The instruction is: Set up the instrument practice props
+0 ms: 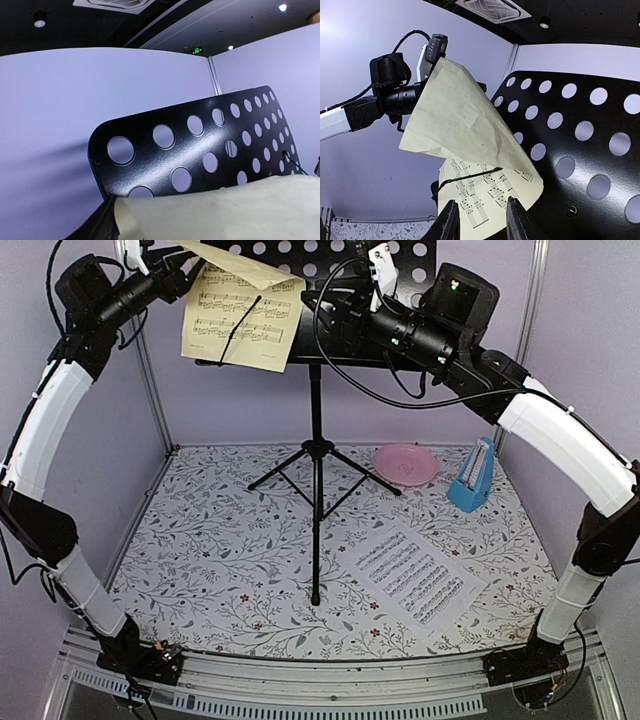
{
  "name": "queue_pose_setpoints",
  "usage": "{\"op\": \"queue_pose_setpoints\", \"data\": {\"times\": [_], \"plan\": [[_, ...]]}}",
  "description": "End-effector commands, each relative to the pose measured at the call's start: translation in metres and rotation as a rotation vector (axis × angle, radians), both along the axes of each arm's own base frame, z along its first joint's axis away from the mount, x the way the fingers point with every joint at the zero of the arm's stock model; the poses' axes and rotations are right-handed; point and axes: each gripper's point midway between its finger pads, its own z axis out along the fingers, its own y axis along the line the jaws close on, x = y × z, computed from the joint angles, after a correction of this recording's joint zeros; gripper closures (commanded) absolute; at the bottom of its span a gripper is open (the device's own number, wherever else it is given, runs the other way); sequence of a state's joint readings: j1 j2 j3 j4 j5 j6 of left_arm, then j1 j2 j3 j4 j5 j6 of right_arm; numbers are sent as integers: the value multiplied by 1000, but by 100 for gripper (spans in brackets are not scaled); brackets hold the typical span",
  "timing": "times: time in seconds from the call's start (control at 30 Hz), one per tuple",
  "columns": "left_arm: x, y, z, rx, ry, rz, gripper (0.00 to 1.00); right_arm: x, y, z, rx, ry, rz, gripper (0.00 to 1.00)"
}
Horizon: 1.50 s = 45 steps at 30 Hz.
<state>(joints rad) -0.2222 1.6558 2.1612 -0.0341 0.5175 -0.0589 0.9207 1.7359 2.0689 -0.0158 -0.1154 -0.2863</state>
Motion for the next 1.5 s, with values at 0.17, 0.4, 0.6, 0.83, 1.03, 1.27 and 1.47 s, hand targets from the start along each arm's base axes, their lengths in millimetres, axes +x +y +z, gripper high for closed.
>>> {"op": "queue_pose_setpoints", "data": {"times": [0.17, 0.4, 0.6, 0.83, 1.03, 1.27, 1.47], "plan": [[-2, 1, 14, -33, -54, -20, 67, -3, 12, -2, 18, 28, 55, 67], [2, 9, 14, -56, -53, 26, 96, -1, 9, 0, 24, 24, 32, 66], [3, 20, 9, -94, -41, 89, 100, 0, 8, 0, 26, 21, 24, 66], [4, 46, 4, -250, -17, 183, 100, 1, 9, 0, 31, 19, 22, 66], [1, 53, 3, -276, -29, 216, 100, 3, 10, -2, 31, 27, 21, 66], [2, 48, 8, -259, -32, 198, 100, 3, 10, -2, 33, 30, 18, 66], [2, 45, 4, -240, -27, 184, 76, 2, 5, 1, 36, 26, 7, 62]]}}
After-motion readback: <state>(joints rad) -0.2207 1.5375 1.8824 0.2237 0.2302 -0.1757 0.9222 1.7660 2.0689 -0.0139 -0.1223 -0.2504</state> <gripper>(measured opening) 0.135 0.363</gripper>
